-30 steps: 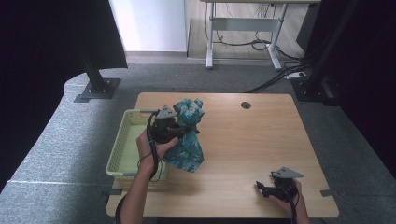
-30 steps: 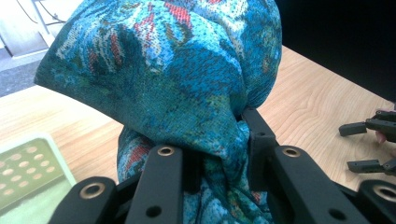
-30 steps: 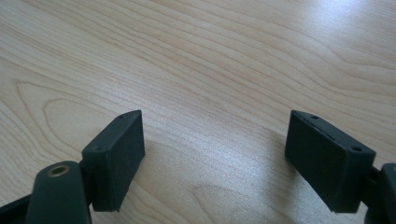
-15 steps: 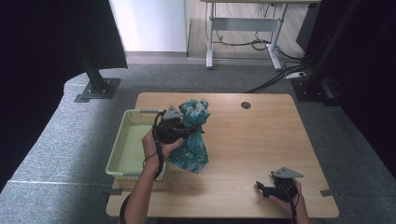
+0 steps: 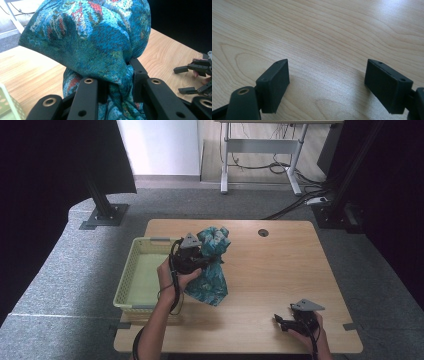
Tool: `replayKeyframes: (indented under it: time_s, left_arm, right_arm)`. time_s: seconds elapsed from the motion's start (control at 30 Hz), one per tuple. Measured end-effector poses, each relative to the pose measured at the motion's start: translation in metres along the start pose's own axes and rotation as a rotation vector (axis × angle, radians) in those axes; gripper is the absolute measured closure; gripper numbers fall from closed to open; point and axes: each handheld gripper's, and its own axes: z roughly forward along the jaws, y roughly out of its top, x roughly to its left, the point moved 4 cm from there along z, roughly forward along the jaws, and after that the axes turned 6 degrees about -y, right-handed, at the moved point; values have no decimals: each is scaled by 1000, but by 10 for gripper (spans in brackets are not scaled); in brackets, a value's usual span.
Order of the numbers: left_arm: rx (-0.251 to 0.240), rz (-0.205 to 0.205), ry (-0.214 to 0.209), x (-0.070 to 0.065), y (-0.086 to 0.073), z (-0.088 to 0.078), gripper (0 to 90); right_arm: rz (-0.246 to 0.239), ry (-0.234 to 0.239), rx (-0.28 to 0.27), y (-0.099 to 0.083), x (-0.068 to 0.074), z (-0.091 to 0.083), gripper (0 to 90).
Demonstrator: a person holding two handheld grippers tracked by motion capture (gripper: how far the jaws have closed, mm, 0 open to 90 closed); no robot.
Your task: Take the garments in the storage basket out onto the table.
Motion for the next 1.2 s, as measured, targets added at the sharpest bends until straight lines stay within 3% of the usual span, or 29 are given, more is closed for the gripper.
replayKeyframes:
  time_s: [1.2]
  left_arm:
    - [16, 33, -67, -31, 6, 42, 726]
  right_arm:
    - [-2, 0, -1, 0, 0, 0, 192]
